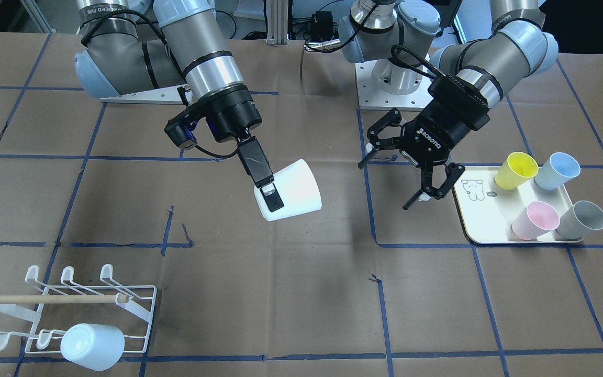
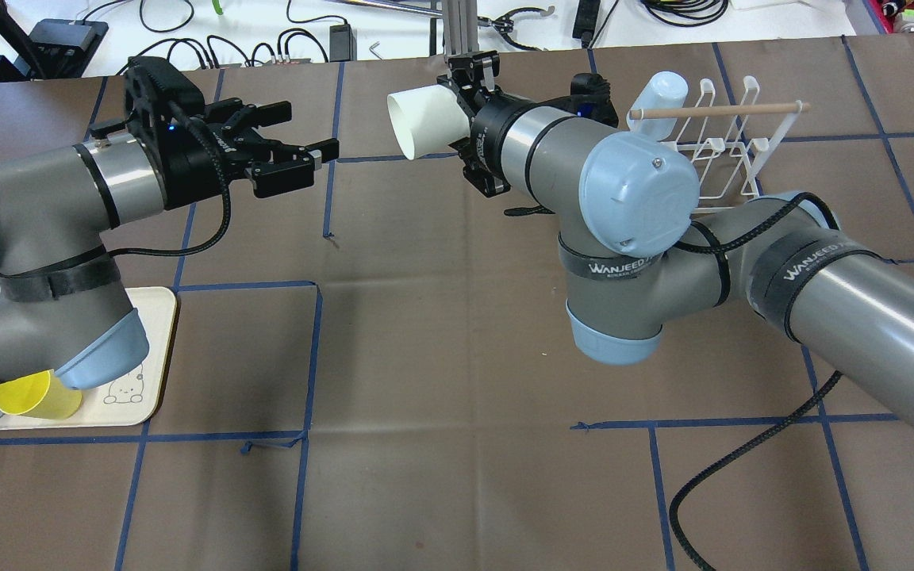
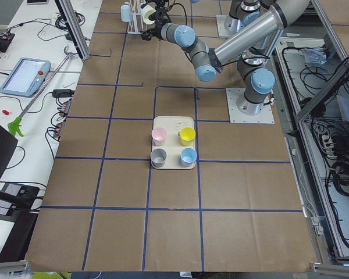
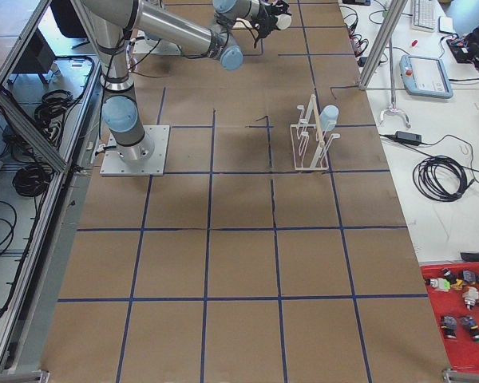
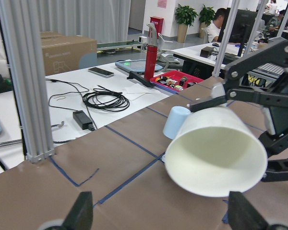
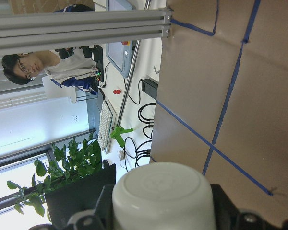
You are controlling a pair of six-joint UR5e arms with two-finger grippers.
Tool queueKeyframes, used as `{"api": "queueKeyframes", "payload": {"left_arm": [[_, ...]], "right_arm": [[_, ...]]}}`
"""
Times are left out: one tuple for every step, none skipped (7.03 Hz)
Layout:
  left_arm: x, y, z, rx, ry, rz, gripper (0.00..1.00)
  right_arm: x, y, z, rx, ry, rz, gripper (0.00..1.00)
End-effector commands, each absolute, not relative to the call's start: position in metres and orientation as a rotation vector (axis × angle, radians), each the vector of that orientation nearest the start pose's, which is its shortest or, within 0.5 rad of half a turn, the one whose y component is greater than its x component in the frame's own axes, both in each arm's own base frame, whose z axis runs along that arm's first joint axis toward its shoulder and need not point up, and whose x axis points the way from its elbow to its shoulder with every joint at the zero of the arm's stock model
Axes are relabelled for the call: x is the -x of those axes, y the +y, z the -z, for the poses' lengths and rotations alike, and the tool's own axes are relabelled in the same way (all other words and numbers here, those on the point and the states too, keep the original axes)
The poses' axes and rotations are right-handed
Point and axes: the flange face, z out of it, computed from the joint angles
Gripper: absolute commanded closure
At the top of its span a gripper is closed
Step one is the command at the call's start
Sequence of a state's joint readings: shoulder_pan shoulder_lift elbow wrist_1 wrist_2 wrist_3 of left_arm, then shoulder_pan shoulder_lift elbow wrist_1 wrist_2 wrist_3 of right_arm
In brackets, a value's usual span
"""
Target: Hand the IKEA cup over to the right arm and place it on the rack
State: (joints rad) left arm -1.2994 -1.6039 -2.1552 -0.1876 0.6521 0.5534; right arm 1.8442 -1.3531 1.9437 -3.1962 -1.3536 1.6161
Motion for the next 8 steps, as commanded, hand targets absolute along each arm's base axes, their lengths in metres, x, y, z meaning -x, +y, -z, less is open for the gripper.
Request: {"api": "queueKeyframes", "payload": {"left_arm": [[0.059,-0.508,-0.414,-0.807,3.065,1.435,0.01],[0.048,-0.524,-0.438,-0.720,3.113,1.240,0.01],[0.053,-0.532,-0.454,-0.672,3.158,1.060,0.01],[0.059,-0.536,-0.471,-0.534,3.177,0.849,0.01],[0.071,-0.538,-0.485,-0.427,3.187,0.674,0.01],[0.092,-0.531,-0.497,-0.325,3.173,0.478,0.01],[0.112,-0.519,-0.504,-0.256,3.138,0.301,0.01],[0.124,-0.507,-0.496,-0.192,3.122,0.152,0.01]], "right_arm": [[-0.258,-0.521,-0.389,-1.058,1.918,0.743,0.82],[-0.244,-0.530,-0.386,-0.967,2.001,0.835,0.84],[-0.226,-0.539,-0.382,-0.882,2.081,0.918,0.85],[-0.206,-0.547,-0.383,-0.758,2.174,1.026,0.87],[-0.184,-0.555,-0.383,-0.618,2.271,1.134,0.87],[-0.159,-0.563,-0.386,-0.468,2.363,1.250,0.88],[-0.137,-0.571,-0.390,-0.363,2.424,1.337,0.88],[-0.119,-0.585,-0.399,-0.260,2.470,1.421,0.89]]}}
